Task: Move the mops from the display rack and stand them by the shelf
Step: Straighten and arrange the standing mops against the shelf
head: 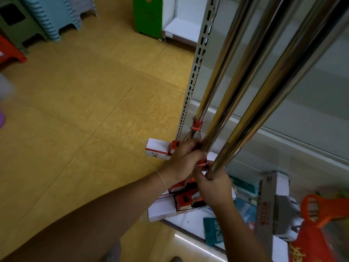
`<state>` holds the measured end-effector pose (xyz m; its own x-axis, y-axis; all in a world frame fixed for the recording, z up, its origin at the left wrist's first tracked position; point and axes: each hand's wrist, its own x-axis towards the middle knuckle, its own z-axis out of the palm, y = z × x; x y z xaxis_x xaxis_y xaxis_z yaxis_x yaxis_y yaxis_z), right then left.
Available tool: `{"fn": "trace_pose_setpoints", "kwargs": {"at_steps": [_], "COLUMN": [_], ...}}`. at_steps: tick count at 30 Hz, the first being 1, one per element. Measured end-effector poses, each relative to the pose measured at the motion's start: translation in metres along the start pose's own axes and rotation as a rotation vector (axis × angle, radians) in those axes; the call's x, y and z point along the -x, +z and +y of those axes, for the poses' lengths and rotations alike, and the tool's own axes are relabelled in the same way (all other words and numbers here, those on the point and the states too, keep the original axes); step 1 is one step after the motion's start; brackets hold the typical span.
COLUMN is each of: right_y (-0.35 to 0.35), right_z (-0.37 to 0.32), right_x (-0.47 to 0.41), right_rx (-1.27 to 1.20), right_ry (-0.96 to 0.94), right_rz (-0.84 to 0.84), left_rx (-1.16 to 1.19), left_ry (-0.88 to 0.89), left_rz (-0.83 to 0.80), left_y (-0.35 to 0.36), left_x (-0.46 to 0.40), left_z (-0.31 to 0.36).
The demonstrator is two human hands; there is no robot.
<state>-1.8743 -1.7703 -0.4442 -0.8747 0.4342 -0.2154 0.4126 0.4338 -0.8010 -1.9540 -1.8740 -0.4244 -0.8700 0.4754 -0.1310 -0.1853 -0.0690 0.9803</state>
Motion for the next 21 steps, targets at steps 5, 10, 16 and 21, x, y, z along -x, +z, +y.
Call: {"fn": "trace_pose_setpoints", "kwargs": {"at_steps": [5,10,16,21], "right_y": [0.003,0.008,-0.003,-0.004], "right_z": [-0.003,0.001,0.007,0.006], "right_x": [0.009,0.014,0.014,0.014], "right_rx": [-0.137,-0.036,0.018,-0.002], "right_ry": [-0.041,-0.059,0.035,0.053], "right_rz": [-0.008,0.052,-0.072,-0.109], "left_rx": [-0.269,-0.354,-0.334,-0.367], "left_ry": [0.093,0.108,0.117,0.032], "left_rz": [0.003,0.004,0.005,0.086], "left_y": [0.01,0.008,-0.008,-0.014], "left_x": [0.002,-0.003,-0.012,-0.031], "left_z": [0.0,-0.006,0.0,0.003]}}
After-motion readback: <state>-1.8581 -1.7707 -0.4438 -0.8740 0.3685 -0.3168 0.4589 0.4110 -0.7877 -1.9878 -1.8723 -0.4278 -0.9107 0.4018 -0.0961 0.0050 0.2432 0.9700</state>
